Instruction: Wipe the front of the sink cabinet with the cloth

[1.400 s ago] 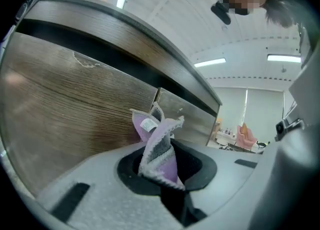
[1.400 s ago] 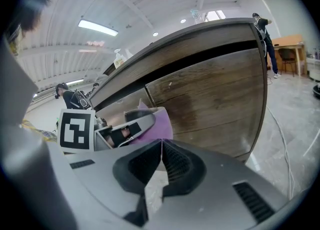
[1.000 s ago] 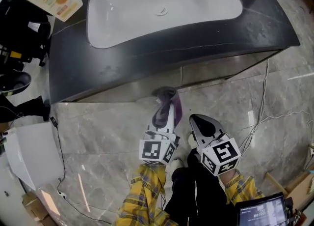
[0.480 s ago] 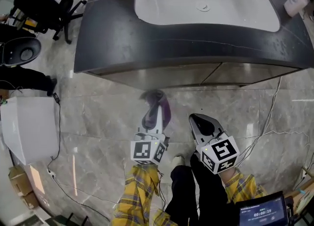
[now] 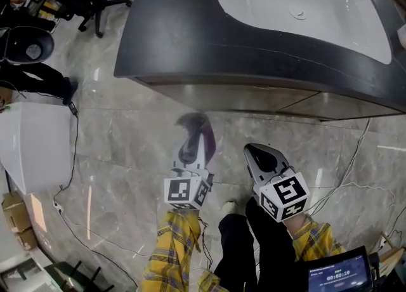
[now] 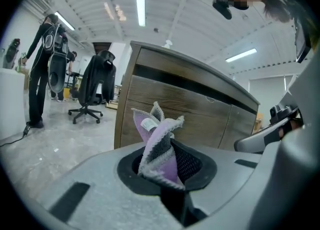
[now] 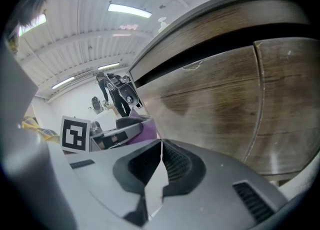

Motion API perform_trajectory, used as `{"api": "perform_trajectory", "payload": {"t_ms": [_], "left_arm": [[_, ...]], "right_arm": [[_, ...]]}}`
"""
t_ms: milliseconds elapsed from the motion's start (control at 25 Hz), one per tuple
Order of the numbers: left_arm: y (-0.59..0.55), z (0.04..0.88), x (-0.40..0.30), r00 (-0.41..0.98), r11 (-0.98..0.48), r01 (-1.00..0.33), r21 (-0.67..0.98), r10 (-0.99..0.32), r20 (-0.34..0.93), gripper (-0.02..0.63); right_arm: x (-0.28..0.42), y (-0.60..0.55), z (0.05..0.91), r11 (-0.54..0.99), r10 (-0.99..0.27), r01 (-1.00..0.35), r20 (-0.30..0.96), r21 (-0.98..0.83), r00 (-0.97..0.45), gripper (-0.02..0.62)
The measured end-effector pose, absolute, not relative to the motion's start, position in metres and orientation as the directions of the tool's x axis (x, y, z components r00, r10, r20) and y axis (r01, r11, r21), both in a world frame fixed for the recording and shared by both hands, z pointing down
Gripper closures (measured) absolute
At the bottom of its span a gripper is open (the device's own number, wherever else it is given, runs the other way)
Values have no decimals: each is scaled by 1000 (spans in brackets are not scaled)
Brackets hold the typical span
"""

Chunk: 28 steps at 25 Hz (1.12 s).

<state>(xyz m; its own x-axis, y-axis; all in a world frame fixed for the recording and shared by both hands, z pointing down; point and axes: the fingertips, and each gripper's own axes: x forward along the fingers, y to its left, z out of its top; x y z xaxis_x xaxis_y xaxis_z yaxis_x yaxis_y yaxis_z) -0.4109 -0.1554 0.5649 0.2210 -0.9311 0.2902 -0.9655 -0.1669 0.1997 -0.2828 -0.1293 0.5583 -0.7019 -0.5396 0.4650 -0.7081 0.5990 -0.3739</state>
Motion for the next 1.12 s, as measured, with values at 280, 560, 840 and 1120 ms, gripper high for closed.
{"api": "perform_trajectory", "payload": {"t_ms": [280,560,840,1120], "left_arm": [[-173,577,-459,134,-79,-979,189,-945,299,557],[-195,592,-452,127,-70,-977,202,-950,285,557],[-215,603,-409,197,-137,-965,222,-941,276,557],[-213,600,-361,276,-210,-945,250,-923,268,556]], "right_arm": [[-304,-142,560,625,-520,-687,459,-371,-721,589],[-279,-147,567,601,-554,-714,455,-360,-697,589],[-248,-160,580,552,-600,-750,451,-365,-661,589],[-224,-155,579,505,-633,-774,446,-383,-633,589]]}}
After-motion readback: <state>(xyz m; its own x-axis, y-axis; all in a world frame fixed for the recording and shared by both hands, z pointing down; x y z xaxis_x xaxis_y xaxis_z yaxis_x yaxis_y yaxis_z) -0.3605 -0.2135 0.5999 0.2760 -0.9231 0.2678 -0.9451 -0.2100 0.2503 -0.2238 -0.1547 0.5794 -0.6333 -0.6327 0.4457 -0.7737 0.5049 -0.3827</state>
